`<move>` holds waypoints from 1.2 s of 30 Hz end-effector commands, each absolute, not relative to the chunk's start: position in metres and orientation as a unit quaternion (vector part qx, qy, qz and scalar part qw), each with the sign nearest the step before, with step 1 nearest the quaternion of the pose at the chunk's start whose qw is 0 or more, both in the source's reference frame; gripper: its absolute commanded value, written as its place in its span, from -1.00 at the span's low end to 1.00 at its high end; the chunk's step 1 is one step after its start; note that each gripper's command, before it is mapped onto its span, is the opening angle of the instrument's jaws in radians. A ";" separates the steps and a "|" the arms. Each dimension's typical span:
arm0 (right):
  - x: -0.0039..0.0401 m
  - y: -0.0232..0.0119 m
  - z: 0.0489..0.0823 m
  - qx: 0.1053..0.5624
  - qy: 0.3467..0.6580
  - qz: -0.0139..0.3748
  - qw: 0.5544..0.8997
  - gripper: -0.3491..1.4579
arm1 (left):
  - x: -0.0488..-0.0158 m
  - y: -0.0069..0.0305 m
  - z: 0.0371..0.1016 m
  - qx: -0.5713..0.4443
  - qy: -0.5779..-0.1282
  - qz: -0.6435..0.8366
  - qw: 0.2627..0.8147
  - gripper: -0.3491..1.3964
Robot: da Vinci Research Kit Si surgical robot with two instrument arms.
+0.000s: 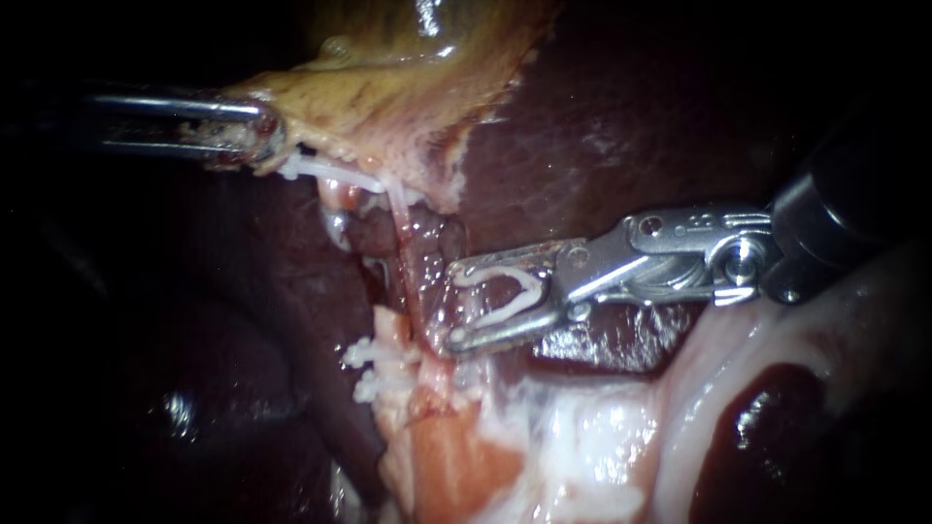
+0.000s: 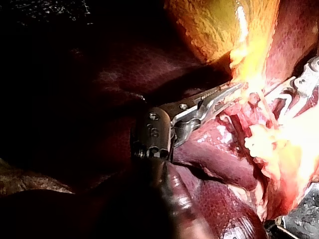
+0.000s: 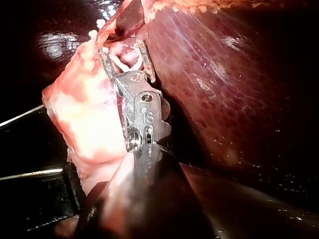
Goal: Clipping first clip right tube
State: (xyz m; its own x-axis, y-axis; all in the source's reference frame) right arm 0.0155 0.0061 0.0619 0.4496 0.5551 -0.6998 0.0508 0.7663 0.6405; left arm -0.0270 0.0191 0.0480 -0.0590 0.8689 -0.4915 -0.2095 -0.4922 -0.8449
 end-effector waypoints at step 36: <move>0.0159 0.0056 0.0581 0.331 0.486 0.193 0.785 -0.12 | -0.0268 0.0198 0.0488 -0.553 -0.298 0.664 0.406 -1.00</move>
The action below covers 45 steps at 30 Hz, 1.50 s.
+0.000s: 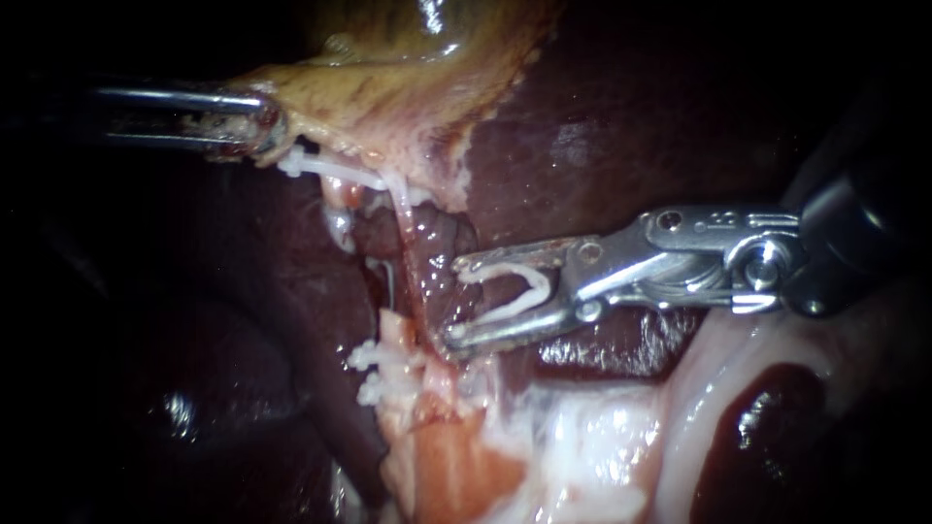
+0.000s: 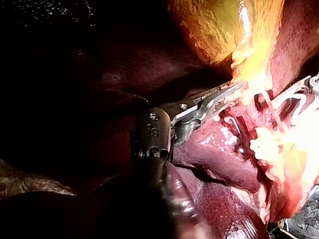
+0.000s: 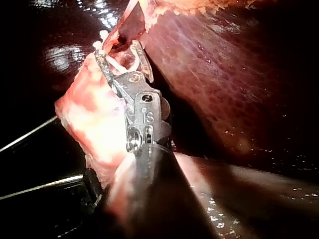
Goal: Clipping first clip right tube
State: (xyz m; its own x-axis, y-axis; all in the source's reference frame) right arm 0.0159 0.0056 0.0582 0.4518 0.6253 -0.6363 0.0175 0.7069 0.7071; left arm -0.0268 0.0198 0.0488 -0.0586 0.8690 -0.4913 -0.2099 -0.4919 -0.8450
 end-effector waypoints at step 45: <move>0.0224 0.0011 0.0561 0.428 0.537 0.197 0.700 -0.07 | -0.0266 0.0199 0.0489 -0.552 -0.298 0.664 0.407 -1.00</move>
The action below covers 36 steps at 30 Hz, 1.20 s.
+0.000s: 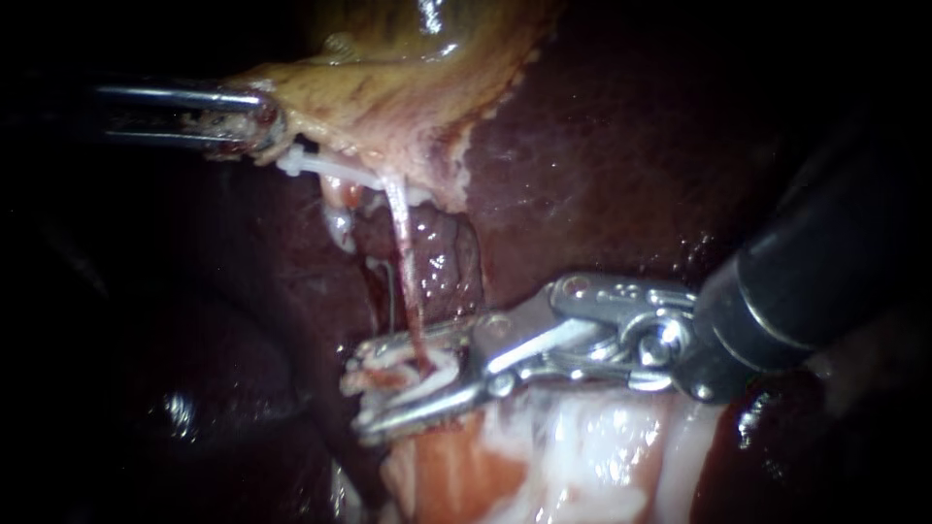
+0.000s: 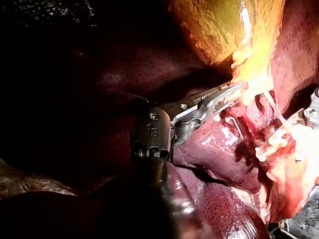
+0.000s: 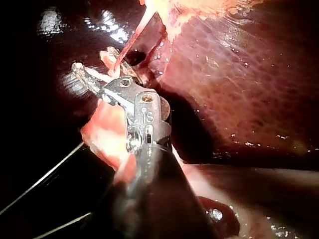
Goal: Clipping first clip right tube
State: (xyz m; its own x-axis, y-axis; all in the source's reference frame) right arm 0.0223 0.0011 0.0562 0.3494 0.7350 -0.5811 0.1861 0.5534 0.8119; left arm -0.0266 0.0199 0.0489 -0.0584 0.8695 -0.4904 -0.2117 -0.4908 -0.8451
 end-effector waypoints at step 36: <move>0.0203 0.0029 0.0536 0.488 0.511 0.210 0.675 -1.00 | -0.0265 0.0199 0.0489 -0.552 -0.298 0.664 0.407 -1.00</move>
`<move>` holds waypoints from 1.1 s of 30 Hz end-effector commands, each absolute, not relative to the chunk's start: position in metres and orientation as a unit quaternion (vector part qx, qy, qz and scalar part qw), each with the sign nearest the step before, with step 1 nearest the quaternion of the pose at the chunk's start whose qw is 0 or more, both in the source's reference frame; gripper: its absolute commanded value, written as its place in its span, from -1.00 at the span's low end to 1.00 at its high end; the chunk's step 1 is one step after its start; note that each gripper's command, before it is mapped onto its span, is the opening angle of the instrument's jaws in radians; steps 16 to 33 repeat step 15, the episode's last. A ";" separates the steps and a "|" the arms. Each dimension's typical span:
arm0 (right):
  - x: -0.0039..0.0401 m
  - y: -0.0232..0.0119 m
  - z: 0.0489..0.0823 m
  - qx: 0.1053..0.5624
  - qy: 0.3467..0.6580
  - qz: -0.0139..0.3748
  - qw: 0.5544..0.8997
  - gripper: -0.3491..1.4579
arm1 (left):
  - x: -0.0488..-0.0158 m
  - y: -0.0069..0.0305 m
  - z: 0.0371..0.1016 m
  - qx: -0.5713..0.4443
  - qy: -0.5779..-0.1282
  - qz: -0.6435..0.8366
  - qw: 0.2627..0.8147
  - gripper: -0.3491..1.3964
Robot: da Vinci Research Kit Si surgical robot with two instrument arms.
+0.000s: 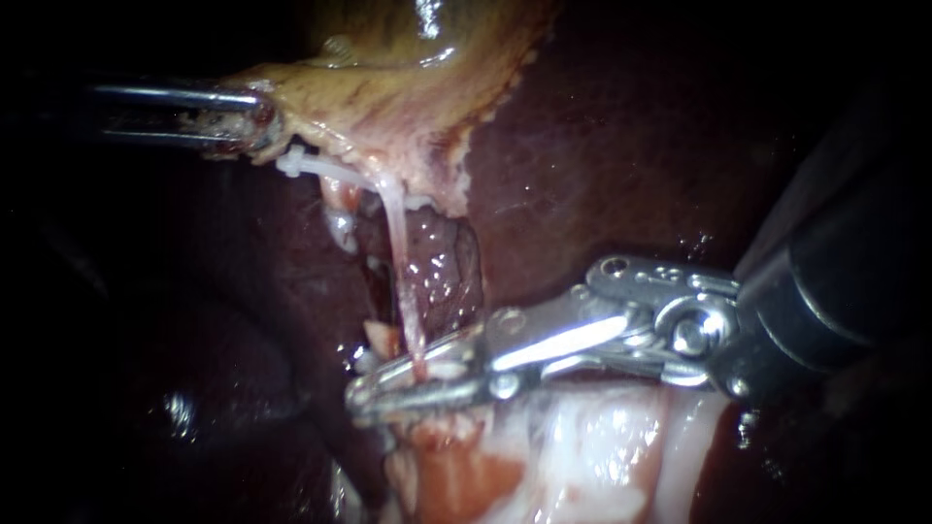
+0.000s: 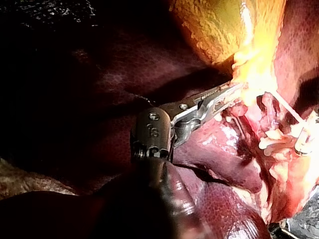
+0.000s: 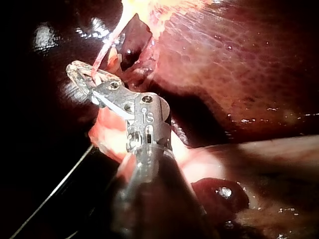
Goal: Clipping first clip right tube
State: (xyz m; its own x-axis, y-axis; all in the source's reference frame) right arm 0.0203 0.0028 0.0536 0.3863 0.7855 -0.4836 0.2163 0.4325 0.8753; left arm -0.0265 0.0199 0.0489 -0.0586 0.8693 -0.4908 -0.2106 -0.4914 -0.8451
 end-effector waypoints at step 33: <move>0.0201 0.0030 0.0536 0.495 0.503 0.192 0.682 -1.00 | -0.0264 0.0199 0.0489 -0.552 -0.298 0.664 0.407 -1.00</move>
